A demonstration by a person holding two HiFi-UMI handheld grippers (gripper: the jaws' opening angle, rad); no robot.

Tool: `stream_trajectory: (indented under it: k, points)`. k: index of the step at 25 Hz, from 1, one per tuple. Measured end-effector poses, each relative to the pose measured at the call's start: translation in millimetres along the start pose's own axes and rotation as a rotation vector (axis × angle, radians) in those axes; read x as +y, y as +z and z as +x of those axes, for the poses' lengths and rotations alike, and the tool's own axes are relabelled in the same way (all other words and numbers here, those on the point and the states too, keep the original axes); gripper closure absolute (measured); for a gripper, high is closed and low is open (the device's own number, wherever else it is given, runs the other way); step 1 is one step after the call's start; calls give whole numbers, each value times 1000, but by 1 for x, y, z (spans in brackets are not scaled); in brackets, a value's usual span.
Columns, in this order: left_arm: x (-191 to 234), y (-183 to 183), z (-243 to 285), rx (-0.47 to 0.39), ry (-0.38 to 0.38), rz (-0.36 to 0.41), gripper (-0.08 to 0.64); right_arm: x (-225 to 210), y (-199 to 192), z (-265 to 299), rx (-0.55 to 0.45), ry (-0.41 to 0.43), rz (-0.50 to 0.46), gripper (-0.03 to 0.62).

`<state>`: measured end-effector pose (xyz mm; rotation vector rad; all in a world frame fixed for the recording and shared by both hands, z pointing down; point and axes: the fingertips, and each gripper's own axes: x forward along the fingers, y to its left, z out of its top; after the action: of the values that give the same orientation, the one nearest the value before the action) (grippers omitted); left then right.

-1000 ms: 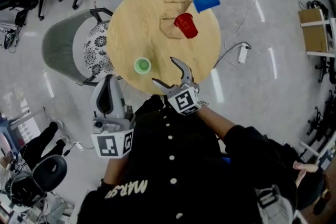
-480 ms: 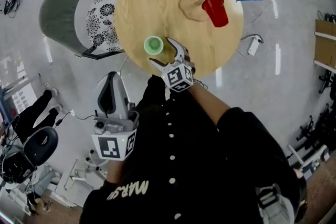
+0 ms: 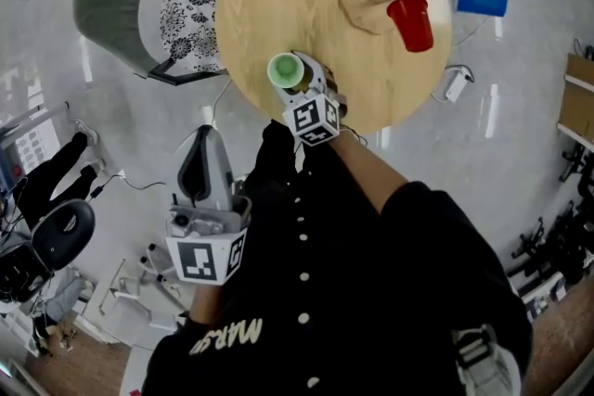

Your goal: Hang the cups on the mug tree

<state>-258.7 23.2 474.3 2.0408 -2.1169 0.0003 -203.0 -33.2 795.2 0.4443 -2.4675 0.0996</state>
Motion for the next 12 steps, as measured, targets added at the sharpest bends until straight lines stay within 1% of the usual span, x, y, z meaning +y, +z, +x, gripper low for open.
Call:
stream_trajectory:
  k: [1, 2, 8, 10, 12]
  points:
    - [1, 0, 0, -1, 4, -1, 565, -1, 0, 1, 0, -3, -1, 303]
    - [1, 1, 0, -3, 6, -1, 565, -1, 1, 1, -2, -3, 5, 307]
    - [-1, 12, 6, -28, -6, 5, 565, -15, 20, -3, -34, -31, 98, 305]
    - [-5, 19, 7, -40, -17, 7, 565, -22, 35, -10, -58, -44, 141, 307]
    - [-13, 30, 5, -55, -29, 9, 565, -31, 55, -22, -93, -57, 211, 307]
